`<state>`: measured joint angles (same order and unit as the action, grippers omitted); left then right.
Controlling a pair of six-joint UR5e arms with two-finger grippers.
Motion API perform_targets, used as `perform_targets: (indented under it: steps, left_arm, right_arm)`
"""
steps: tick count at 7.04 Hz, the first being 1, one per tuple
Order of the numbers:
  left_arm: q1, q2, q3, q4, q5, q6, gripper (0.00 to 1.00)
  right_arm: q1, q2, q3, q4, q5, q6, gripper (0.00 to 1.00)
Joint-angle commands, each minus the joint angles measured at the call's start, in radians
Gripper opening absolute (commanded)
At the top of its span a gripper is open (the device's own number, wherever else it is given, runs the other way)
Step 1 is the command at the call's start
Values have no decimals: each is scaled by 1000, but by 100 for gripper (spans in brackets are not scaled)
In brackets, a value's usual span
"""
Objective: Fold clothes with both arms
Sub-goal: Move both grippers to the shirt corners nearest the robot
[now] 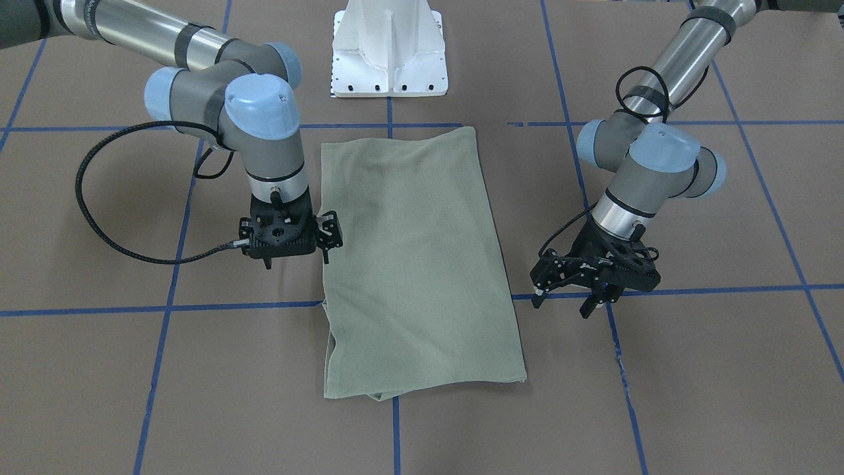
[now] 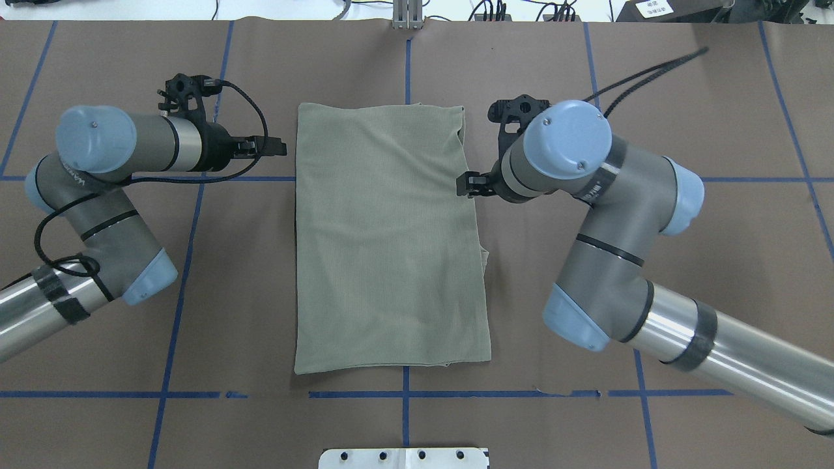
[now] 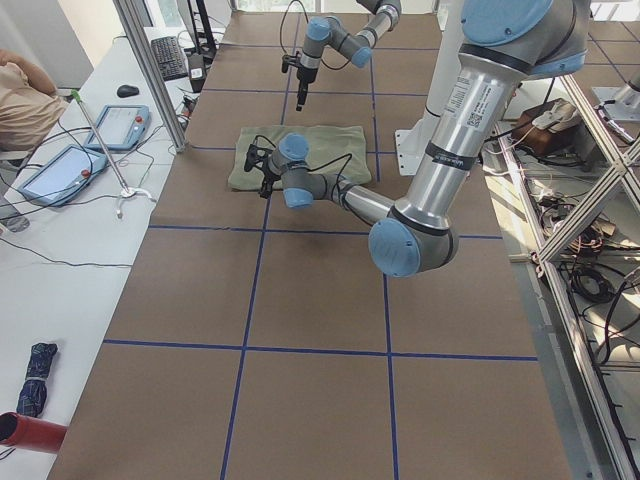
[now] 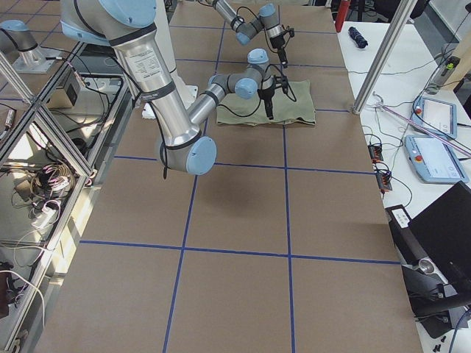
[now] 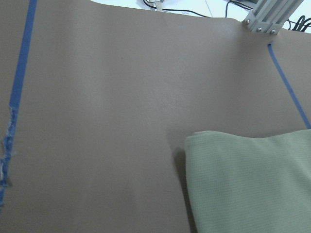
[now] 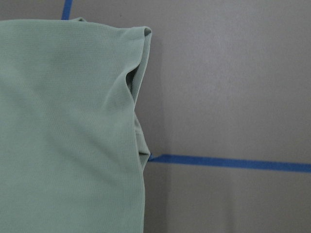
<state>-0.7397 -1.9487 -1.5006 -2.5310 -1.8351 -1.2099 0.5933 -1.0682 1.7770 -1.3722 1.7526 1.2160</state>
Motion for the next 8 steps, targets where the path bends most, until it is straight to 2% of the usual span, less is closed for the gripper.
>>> perform_targets:
  steps: [1, 2, 3, 4, 5, 6, 8]
  left_arm:
    - [148, 234, -313, 3, 35, -153, 100]
    - [258, 329, -422, 6, 122, -265, 100]
    - [358, 358, -469, 53, 193, -401, 100]
    - [472, 355, -469, 87, 335, -554, 97]
    - [538, 355, -463, 90, 406, -676, 88]
    - [586, 335, -442, 110, 471, -751, 83]
    - [609, 242, -426, 204, 484, -801, 82]
  right_arm:
    - [-143, -195, 213, 123, -97, 263, 100]
    - [-233, -254, 287, 137, -208, 421, 100]
    - [-297, -266, 312, 143, -282, 535, 100]
    - [-329, -271, 311, 204, -323, 575, 100]
    - [-340, -323, 305, 305, -331, 582, 100]
    - [-342, -340, 303, 315, -338, 582, 100]
    - [-343, -337, 292, 315, -346, 580, 100]
